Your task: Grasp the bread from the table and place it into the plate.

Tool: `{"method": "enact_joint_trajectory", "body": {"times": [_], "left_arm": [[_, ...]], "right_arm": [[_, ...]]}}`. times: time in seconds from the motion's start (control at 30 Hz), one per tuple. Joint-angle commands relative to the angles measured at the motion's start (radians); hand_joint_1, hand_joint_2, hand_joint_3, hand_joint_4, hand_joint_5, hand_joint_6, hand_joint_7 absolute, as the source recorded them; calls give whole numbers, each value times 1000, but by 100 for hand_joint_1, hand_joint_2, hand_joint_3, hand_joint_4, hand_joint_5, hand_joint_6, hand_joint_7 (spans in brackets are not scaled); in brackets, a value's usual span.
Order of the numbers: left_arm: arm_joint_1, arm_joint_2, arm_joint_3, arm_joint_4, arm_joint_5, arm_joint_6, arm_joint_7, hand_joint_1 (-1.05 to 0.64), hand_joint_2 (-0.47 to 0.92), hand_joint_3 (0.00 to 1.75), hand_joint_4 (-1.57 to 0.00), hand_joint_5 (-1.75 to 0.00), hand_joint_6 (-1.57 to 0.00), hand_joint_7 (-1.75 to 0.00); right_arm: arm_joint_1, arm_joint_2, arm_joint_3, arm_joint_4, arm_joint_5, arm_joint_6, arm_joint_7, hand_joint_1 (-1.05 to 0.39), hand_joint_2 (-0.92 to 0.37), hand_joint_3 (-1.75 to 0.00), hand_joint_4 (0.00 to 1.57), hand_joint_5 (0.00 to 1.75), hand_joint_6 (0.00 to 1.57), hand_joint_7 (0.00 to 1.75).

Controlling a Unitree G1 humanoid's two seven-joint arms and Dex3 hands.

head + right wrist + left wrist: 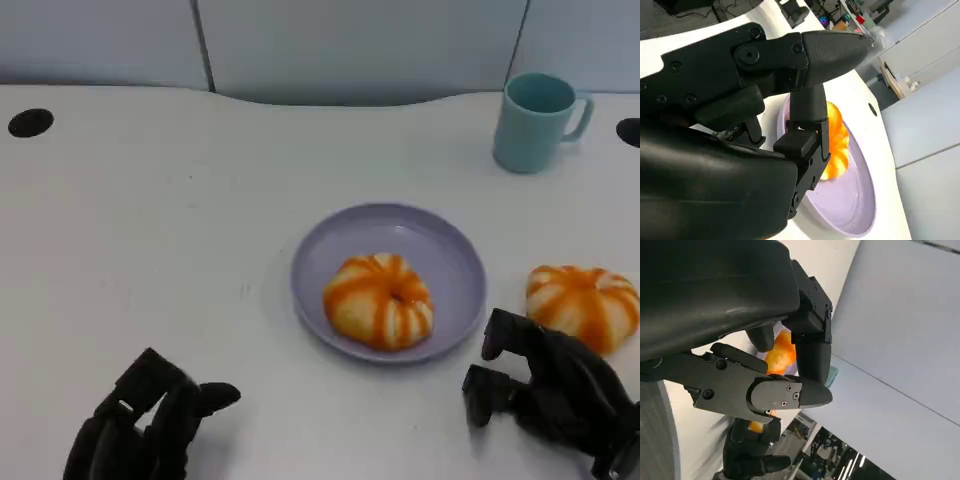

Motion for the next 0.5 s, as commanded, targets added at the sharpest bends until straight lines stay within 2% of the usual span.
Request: {"method": "enact_joint_trajectory", "body": {"times": [0.03, 0.5], "left_arm": [[-4, 8, 13, 10, -7, 4, -16, -49, 92, 32, -84, -175, -55, -175], [-7, 8, 19, 17, -11, 14, -24, -48, 92, 34, -84, -175, -55, -175]], "right_arm": [[17, -11, -10, 21, -5, 2, -1, -50, -92, -30, 78, 175, 71, 152], [23, -13, -6, 3, -9, 15, -10, -50, -92, -29, 78, 173, 72, 150]]}}
